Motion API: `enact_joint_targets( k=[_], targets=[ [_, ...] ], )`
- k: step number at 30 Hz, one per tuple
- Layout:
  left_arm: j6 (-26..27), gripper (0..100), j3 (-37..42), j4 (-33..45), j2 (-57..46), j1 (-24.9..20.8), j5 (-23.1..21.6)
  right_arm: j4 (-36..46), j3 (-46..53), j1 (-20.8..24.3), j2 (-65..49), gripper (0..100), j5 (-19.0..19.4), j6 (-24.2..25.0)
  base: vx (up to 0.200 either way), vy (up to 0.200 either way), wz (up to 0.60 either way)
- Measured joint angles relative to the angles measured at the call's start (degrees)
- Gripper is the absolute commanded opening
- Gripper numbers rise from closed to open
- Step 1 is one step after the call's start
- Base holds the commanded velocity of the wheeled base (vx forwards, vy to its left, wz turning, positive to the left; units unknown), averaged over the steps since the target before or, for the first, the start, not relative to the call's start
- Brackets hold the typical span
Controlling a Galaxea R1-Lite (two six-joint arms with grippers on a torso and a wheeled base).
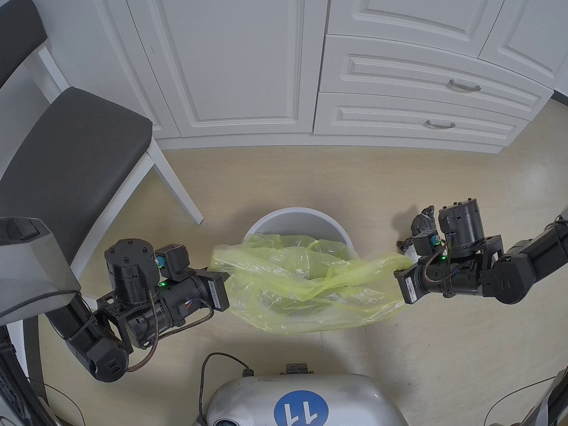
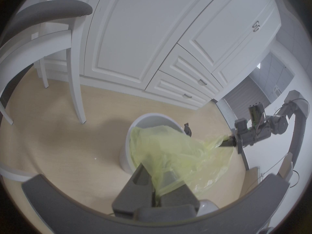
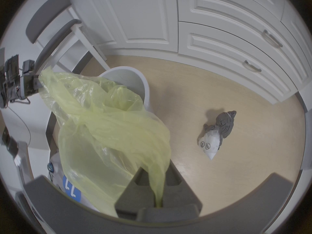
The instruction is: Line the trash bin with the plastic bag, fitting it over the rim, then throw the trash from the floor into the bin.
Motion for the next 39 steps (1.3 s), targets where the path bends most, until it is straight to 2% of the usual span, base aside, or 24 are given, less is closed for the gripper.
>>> enact_joint_targets(
  k=[8, 13, 17, 21, 29, 34, 39],
  targets=[
    [1.89, 0, 0.55, 13.19, -4.79, -0.07, -0.02, 0.73, 1.99, -1.67, -2.47, 0, 0.41, -3.84, 0.0, 0.0, 0.0],
    [3.07, 0, 0.13, 16.15, -6.58, -0.11, -0.13, 0.57, 2.79, -1.58, -2.38, 0, 0.51, -5.64, 0.0, 0.0, 0.0],
    [3.12, 0, -0.68, 14.73, -4.66, -0.38, -0.09, 0.16, 3.01, -0.74, -1.24, 0, 0.49, -5.84, 0.0, 0.0, 0.0],
    [3.01, 0, -1.34, 9.36, -0.71, -0.52, 0.06, -2.19, 2.9, 0.41, 1.16, 0, 0.4, -5.51, 0.0, 0.0, 0.0],
    [2.82, 0, -1.73, -0.52, 6.27, -0.5, 0.5, -16.29, 5.13, 1.63, 6.47, 0, -0.2, -4.39, 0.0, 0.0, 0.0],
    [2.74, 0, -1.55, -1.4, 7.36, 0.04, 0.63, -17.19, 7.45, 1.79, 8.37, 0, -0.33, -7.72, 0.0, 0.0, 0.0],
    [2.71, 0, -0.94, -1.51, 4.89, 0.46, 0.61, -17.6, 8.68, 1.8, 9.07, 0, -0.44, -8.81, 0.0, 0.0, 0.0]
  ],
)
